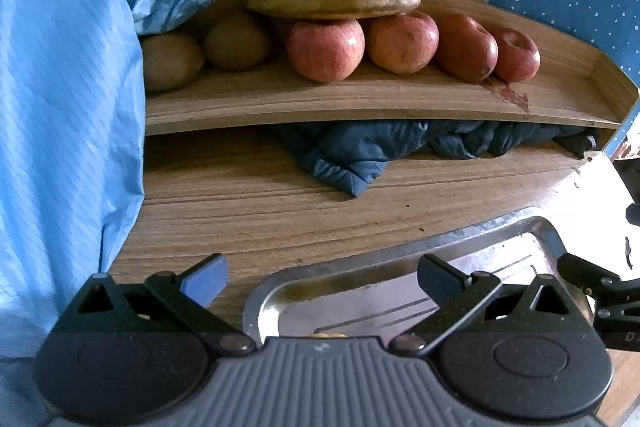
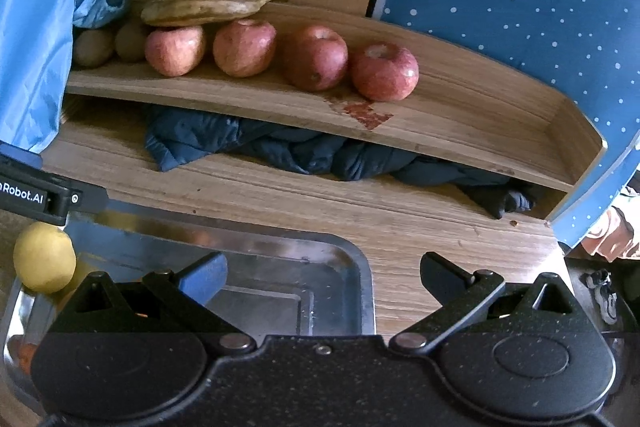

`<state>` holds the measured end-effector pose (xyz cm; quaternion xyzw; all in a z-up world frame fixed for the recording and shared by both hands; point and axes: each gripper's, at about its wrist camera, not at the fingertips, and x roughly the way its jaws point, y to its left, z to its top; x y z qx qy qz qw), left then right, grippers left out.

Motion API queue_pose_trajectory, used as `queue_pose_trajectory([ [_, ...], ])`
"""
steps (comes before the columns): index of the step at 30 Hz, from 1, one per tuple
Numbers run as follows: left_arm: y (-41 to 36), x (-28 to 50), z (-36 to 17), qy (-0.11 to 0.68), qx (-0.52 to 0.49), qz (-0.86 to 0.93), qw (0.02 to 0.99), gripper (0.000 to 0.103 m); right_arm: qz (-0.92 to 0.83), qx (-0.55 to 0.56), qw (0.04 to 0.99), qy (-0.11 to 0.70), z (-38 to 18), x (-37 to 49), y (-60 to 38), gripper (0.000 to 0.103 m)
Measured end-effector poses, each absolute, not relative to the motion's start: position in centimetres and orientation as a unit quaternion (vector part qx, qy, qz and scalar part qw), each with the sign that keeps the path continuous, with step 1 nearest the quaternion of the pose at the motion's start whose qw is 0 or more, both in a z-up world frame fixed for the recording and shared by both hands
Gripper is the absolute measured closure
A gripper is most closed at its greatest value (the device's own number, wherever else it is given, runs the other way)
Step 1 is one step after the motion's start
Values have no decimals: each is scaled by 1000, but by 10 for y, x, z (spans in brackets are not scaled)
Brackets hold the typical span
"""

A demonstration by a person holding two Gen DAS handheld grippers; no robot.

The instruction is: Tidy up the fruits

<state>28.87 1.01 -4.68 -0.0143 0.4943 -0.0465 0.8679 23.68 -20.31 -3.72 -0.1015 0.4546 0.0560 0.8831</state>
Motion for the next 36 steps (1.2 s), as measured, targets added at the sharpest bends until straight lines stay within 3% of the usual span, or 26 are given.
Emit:
queue_pose_trajectory([
  [36,-27,216,9,453,-34,77,888,0,95,-46,912,396,9,195,-251,1],
])
